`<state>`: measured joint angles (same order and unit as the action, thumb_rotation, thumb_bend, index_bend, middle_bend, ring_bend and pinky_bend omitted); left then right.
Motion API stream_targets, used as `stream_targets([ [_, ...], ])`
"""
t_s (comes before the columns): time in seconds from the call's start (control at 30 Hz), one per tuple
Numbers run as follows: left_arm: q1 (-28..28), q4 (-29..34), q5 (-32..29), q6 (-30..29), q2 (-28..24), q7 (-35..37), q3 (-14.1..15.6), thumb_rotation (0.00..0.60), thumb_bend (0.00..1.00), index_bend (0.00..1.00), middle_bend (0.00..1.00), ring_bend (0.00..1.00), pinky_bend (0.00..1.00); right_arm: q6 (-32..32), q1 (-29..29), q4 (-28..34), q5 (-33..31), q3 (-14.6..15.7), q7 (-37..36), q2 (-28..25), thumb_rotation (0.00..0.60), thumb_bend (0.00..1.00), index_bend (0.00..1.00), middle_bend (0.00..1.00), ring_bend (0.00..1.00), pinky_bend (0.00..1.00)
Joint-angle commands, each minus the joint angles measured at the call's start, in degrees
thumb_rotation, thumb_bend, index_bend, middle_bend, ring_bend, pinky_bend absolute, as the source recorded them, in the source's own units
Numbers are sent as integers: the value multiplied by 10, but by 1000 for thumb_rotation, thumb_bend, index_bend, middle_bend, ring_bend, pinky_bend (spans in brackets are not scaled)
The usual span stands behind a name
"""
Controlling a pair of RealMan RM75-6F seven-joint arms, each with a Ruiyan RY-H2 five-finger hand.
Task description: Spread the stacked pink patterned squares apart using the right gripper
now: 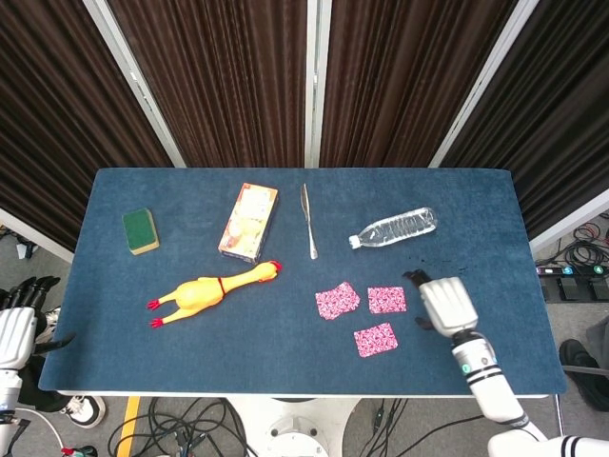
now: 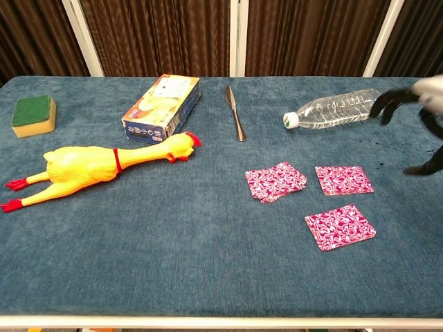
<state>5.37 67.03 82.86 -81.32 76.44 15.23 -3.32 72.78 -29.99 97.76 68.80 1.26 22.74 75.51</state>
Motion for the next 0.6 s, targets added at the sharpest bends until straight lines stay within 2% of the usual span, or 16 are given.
stream_targets([
  [0.03, 1, 5, -1, 2, -3, -5, 0, 600, 28, 163, 137, 79, 184, 84, 64, -139, 97, -17, -218, -17, 600, 50, 249, 299, 399, 698],
  [0.07, 1, 8, -2, 2, -4, -7, -1, 600, 28, 163, 137, 79, 184, 100, 73, -172, 109, -17, -239, -14, 600, 56, 249, 297, 361, 645],
  [0.2, 2, 18, -1, 0, -7, -16, -1, 600, 28, 163, 137, 79, 184, 133, 104, -252, 127, -16, -298, 0, 600, 86, 236, 264, 151, 273],
  [0.27, 2, 25, -1, -2, -9, -21, -2, 600, 29, 163, 137, 79, 184, 132, 116, -274, 121, -14, -297, 2, 600, 87, 174, 202, 46, 96],
  [0.33, 2, 34, -1, -3, -14, -27, -3, 600, 28, 163, 137, 79, 184, 129, 131, -286, 109, -14, -269, 3, 600, 80, 98, 134, 2, 12],
  [0.43, 2, 47, 0, -8, -22, -34, -5, 600, 28, 163, 137, 79, 184, 130, 147, -286, 96, -20, -253, 6, 600, 49, 20, 87, 0, 0],
  [0.6, 4, 63, 2, -12, -35, -47, -8, 600, 28, 163, 137, 79, 184, 113, 154, -288, 92, -30, -277, 5, 600, 40, 0, 78, 0, 0],
])
